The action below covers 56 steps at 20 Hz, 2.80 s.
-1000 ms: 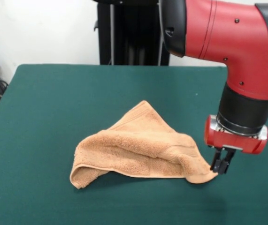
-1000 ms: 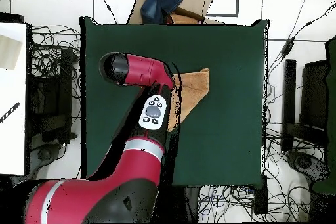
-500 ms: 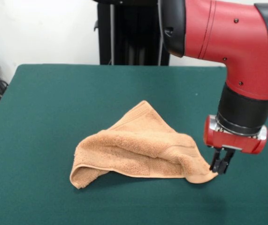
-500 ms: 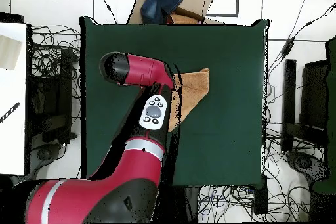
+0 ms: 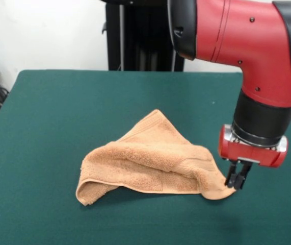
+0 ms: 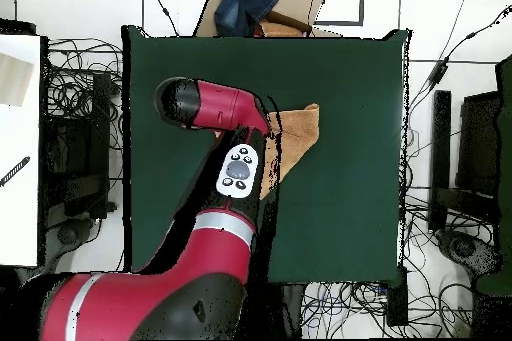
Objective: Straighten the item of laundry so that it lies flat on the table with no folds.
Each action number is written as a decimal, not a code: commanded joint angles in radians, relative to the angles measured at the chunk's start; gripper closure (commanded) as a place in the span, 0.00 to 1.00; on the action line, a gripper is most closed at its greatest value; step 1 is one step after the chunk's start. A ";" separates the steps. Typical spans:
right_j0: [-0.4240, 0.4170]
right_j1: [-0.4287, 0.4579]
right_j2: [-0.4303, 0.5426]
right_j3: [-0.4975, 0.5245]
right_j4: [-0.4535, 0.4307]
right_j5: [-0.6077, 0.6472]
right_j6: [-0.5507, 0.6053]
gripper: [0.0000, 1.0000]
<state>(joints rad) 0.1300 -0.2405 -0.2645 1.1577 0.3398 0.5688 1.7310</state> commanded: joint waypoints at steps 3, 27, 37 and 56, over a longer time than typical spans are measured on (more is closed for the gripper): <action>-0.024 -0.006 0.085 0.109 0.005 0.002 0.182 1.00; -0.033 -0.009 0.101 0.121 -0.003 0.000 0.172 1.00; -0.044 -0.028 0.120 0.159 -0.014 -0.110 0.169 1.00; -0.047 -0.034 0.135 0.187 -0.005 -0.177 0.161 0.00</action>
<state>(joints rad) 0.1062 -0.2809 -0.2423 1.2433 0.3376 0.3809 1.7310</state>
